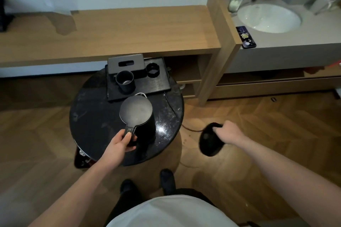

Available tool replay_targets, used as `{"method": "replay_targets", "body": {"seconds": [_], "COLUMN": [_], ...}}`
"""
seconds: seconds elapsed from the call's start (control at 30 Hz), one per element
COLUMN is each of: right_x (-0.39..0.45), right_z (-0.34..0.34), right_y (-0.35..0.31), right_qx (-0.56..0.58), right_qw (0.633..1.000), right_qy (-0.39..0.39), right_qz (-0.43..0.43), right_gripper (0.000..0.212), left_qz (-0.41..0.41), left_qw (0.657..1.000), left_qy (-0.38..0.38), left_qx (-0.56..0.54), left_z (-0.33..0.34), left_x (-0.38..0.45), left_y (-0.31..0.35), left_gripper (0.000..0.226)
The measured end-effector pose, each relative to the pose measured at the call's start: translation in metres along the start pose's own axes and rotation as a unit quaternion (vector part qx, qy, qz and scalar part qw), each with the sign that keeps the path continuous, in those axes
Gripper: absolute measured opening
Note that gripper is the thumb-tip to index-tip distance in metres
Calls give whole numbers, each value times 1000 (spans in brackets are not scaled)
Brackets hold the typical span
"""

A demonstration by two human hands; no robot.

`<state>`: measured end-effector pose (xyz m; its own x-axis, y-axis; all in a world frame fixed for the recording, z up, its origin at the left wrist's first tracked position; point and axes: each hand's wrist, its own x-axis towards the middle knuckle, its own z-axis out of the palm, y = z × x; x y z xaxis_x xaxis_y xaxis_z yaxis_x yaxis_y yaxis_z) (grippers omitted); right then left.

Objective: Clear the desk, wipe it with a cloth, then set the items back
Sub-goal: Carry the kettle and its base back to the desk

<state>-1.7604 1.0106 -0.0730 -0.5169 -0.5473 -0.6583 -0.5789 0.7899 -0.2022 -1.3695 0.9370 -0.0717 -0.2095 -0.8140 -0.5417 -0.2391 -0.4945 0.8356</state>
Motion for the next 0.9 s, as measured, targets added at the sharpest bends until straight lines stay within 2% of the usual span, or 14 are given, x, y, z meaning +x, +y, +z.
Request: {"method": "replay_targets", "body": {"seconds": [0.1,0.2,0.33,0.43,0.5,0.57,0.6,0.73,0.83,0.9], "right_x": [-6,-9,7,14,12,14,19,39,61,77], "right_z": [33,61,100,121,131,144,153,169,160,152], "right_y": [-44,-87,-132,-163,-181,-195,-199,-210,-205,-202], "right_qx": [129,213,272,370,399,389,374,298,209,165], "right_qw": [989,969,948,900,878,881,890,941,975,982], "right_qy": [-55,-109,-162,-230,-260,-262,-253,-156,-80,-91], "right_qz": [-51,-60,-33,24,53,62,63,34,11,-13], "right_gripper": [34,31,48,65,54,34,33,35,51,49], "left_qz": [-19,-38,-54,-59,-68,-72,-73,-70,-82,-95], "left_qw": [999,996,992,989,987,987,987,989,989,986], "left_qy": [30,62,97,121,127,125,123,106,92,93], "left_qx": [-20,-47,-58,-67,-75,-77,-76,-73,-86,-97], "left_z": [-6,-22,-50,-69,-81,-92,-96,-107,-106,-103], "left_x": [-1,-4,-7,-7,-4,1,4,20,30,38], "left_y": [-6,-13,-21,-25,-26,-26,-27,-25,-24,-22], "left_gripper": [23,23,23,23,22,22,22,22,23,24]}}
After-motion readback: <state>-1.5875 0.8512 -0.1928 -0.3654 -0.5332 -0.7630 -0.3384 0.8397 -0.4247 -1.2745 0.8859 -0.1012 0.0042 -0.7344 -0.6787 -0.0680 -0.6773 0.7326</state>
